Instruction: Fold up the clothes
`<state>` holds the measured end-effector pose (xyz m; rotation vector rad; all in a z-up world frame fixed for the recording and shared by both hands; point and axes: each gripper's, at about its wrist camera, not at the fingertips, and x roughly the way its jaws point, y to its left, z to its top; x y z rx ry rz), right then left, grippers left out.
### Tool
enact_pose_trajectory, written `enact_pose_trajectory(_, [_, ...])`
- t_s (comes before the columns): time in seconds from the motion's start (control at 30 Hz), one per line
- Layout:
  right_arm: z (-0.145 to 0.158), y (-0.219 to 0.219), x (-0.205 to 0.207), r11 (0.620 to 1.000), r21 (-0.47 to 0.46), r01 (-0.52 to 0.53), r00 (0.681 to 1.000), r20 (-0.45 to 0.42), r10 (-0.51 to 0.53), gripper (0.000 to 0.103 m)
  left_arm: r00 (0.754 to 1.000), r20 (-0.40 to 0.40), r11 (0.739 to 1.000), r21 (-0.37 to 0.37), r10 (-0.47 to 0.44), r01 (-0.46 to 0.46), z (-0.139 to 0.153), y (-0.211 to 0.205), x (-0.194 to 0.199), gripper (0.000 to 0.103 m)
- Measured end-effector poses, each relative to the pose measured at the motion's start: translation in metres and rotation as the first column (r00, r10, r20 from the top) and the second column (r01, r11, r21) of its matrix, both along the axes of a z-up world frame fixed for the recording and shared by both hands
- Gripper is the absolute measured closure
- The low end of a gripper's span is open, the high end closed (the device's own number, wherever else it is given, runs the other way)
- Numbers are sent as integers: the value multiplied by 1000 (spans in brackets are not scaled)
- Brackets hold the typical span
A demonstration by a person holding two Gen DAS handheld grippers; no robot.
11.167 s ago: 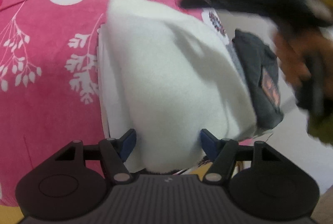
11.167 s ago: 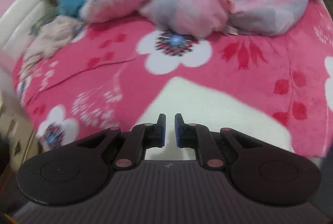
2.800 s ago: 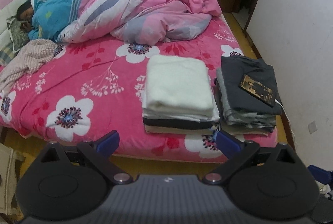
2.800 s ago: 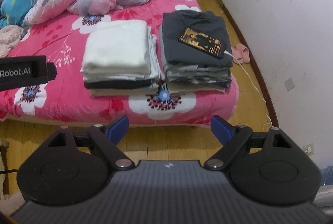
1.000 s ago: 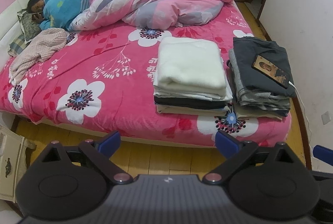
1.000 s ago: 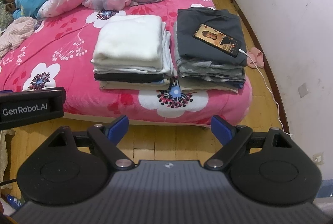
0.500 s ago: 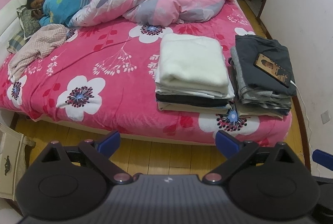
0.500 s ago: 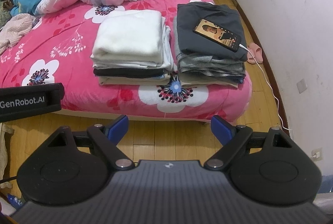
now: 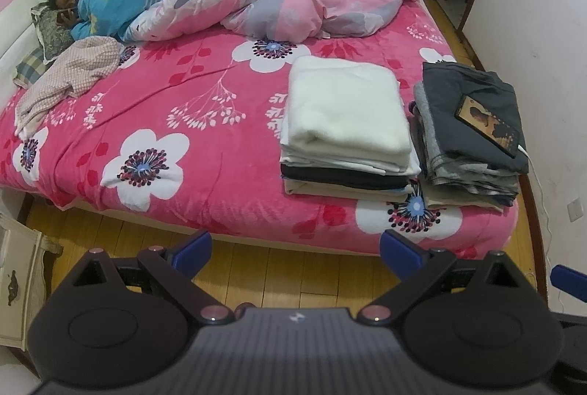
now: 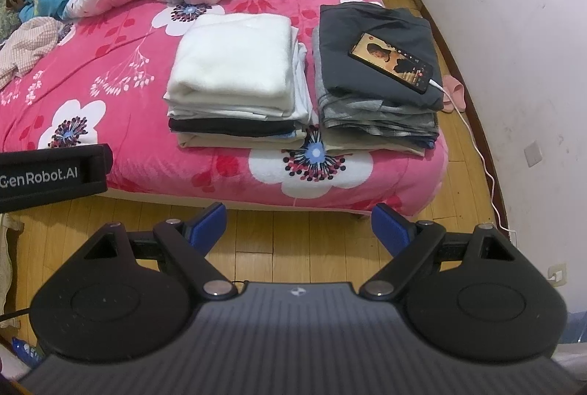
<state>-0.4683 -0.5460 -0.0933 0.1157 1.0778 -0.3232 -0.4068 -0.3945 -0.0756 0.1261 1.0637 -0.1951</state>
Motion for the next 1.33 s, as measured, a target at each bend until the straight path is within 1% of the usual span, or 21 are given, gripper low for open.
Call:
enact_pose_trajectory(0.73, [-2, 1, 8, 1000, 1, 9, 1000, -13, -9, 17, 1000, -14, 1000, 4, -1, 1, -4, 1, 6, 4])
enact_pose_trajectory(1.33, [-3, 1, 5, 1000, 0, 14, 1000, -14, -14, 17, 1000, -20, 1000, 5, 1, -1, -5, 5, 4, 4])
